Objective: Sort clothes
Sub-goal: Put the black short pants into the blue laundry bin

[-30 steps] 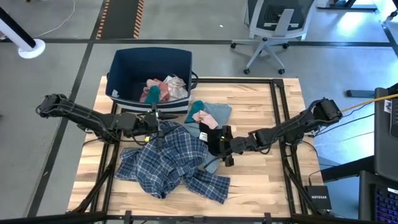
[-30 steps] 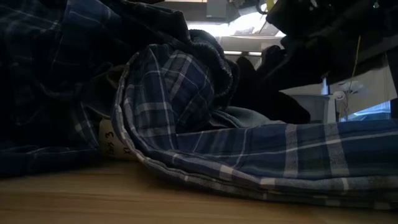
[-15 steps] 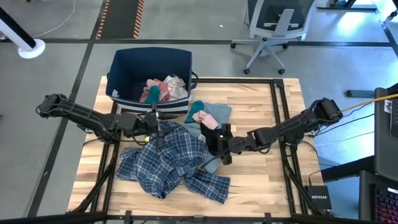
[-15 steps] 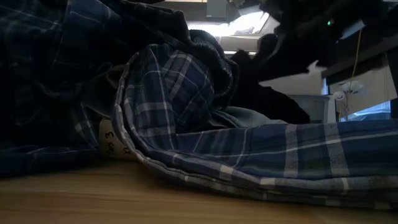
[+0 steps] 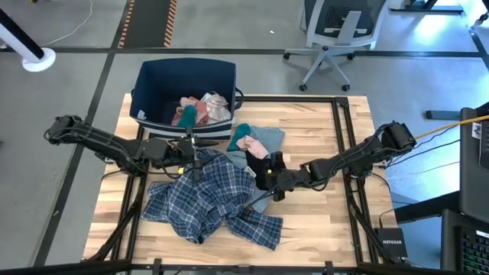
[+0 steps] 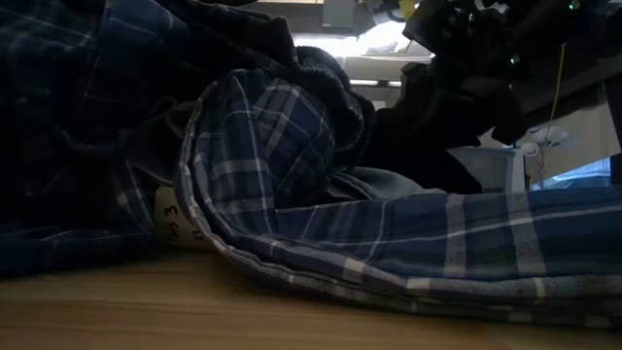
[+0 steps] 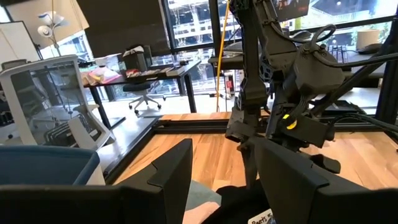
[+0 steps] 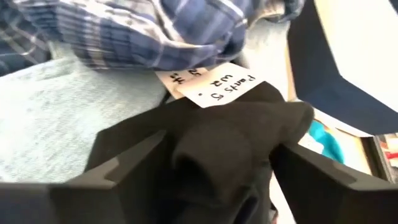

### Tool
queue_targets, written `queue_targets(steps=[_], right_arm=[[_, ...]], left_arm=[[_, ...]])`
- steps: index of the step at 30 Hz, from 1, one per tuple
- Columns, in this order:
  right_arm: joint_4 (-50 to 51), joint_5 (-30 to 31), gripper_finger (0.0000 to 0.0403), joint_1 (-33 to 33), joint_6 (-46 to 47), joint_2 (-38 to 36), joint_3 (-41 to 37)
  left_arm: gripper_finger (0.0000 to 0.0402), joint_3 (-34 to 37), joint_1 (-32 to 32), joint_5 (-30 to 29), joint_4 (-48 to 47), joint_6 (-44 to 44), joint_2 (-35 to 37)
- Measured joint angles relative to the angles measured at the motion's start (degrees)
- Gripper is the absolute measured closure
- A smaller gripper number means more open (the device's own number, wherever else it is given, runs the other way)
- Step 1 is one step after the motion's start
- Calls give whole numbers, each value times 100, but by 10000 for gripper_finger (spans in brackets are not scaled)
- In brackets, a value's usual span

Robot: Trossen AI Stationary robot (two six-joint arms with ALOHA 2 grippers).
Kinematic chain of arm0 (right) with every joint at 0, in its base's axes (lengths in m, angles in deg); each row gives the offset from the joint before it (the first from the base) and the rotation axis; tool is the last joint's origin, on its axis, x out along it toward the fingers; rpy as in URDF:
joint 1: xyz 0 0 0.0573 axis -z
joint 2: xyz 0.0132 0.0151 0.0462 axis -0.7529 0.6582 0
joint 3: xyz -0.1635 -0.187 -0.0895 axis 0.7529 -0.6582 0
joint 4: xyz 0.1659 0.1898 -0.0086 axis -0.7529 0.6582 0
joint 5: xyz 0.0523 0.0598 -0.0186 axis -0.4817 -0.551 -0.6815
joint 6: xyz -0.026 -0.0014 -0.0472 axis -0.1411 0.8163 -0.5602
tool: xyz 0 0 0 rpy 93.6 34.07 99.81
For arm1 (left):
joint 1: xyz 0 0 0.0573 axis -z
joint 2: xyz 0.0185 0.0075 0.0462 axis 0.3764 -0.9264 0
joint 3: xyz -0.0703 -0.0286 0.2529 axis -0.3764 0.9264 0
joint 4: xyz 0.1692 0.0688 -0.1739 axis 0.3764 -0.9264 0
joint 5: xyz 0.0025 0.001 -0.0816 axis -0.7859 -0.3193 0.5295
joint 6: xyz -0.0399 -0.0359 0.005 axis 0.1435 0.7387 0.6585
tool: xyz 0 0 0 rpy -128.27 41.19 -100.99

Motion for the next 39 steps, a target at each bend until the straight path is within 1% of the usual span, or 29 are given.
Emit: queue_targets(steps=[4, 12, 13, 15, 18, 20, 22, 26, 28, 32, 35, 39], right_arm=[[0, -45, 189, 0, -150, 0, 0], [28, -23, 372, 0, -657, -52, 0], [38, -19, 384, 0, -752, -92, 1], [155, 77, 385, -2, -899, -199, 57], [657, 391, 362, -1, -927, -394, 284], [1043, 542, 357, 0, -1045, -522, 482], [1378, 619, 364, 0, -1178, -598, 682], [1830, 719, 391, -2, -1547, -671, 1087], [2075, 743, 392, -2, -1678, -671, 1300], [2608, 922, 380, -2, -1818, -671, 1714], [3019, 1148, 386, -2, -1977, -693, 1989], [3149, 1413, 393, -1, -2361, -797, 2381]], left_arm=[[233, -2, 0, -1, 0, 0, 0], [233, 0, 0, -2, 0, 0, 0], [233, 0, 0, -2, -1, 0, 0], [233, 0, 0, -2, 1, 0, 0], [233, 0, 0, -2, 1, 0, 0], [233, -2, 0, -2, -2, -2, 1], [233, 0, 0, -4, -1, -28, 0], [233, 0, 0, -2, 3, -41, 0], [233, 0, 0, -4, -5, -20, 0], [233, -1, 0, -4, -3, -11, 0], [233, -1, 0, -4, -3, -4, 0], [233, -1, 0, -4, -6, -4, 0]])
